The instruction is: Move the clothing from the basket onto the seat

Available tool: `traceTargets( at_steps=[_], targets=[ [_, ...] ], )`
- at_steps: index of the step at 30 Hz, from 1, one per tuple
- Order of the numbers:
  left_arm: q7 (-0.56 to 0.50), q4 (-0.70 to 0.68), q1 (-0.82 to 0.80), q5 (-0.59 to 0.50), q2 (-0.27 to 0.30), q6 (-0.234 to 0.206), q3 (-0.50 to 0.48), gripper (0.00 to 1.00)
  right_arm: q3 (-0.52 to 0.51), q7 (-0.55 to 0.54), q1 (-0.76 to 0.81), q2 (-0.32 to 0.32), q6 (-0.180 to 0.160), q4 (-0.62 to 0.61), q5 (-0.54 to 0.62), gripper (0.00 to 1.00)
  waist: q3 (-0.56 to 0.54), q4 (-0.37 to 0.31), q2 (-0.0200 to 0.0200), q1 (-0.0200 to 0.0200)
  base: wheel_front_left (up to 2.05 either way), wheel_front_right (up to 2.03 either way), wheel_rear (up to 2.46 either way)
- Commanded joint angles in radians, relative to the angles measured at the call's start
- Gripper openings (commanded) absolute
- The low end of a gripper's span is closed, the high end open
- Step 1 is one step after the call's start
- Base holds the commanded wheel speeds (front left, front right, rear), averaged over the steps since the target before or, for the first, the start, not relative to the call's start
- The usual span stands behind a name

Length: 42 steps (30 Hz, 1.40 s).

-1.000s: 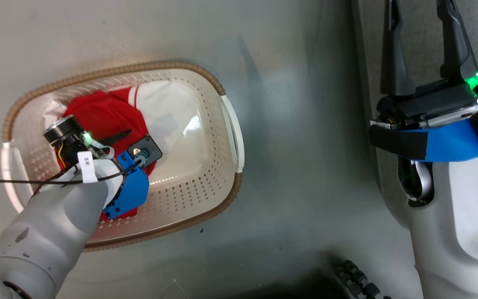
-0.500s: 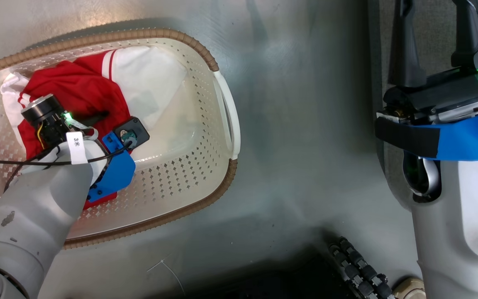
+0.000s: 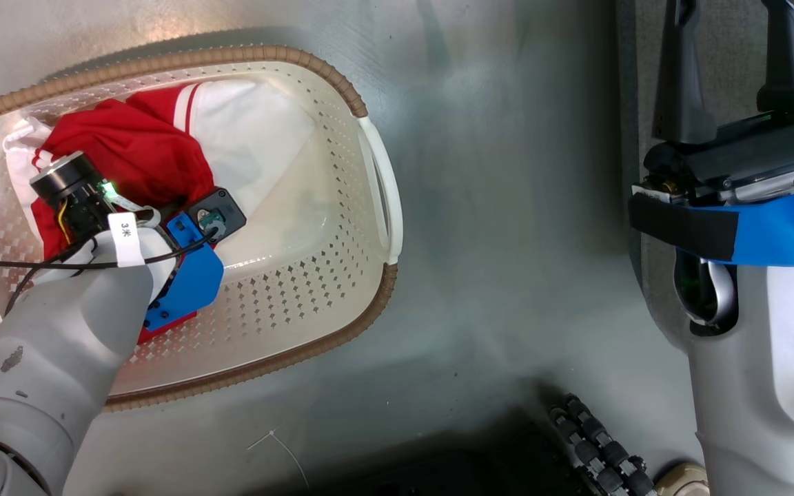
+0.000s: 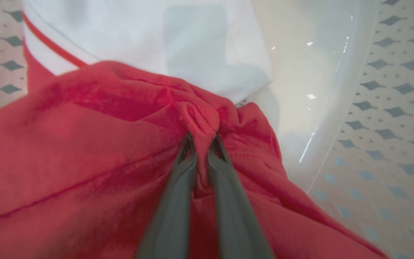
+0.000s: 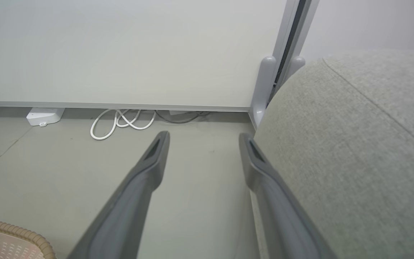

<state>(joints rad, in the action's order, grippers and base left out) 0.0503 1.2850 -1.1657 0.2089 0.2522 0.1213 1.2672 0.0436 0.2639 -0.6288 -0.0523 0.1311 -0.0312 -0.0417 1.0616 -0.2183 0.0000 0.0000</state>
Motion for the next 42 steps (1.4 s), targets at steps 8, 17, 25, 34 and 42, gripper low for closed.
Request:
traceTargets(
  at_steps=[8,17,25,34,42],
  targets=[
    [0.044,0.004,0.027,0.031,-0.030,-0.002,-0.008,0.00,-0.017,0.001,0.018,0.003,-0.001,0.017,-0.005,1.00,-0.056,0.022,0.0000,0.0000,0.00,0.00,0.00],
    [0.163,-0.006,0.093,0.102,-0.113,0.003,-0.041,0.00,-0.055,0.001,0.073,0.002,-0.001,0.052,0.015,1.00,-0.222,0.092,0.0000,0.0000,0.00,0.00,0.00],
    [0.211,-0.060,0.151,0.157,-0.151,0.007,-0.074,0.00,-0.089,0.001,0.134,0.001,-0.001,0.094,0.036,1.00,-0.371,0.148,0.0000,0.0000,0.00,0.00,0.00],
    [0.216,-0.279,0.251,0.224,-0.116,-0.004,-0.188,0.00,-0.120,0.001,0.235,-0.015,-0.001,0.142,0.034,1.00,-0.563,0.212,0.0000,0.0000,0.00,0.00,0.00],
    [0.216,-0.468,0.345,0.240,-0.069,-0.014,-0.294,0.00,-0.137,0.001,0.344,-0.018,-0.001,0.174,0.023,1.00,-0.726,0.238,0.0000,0.0000,0.00,0.00,0.00]
  ],
)
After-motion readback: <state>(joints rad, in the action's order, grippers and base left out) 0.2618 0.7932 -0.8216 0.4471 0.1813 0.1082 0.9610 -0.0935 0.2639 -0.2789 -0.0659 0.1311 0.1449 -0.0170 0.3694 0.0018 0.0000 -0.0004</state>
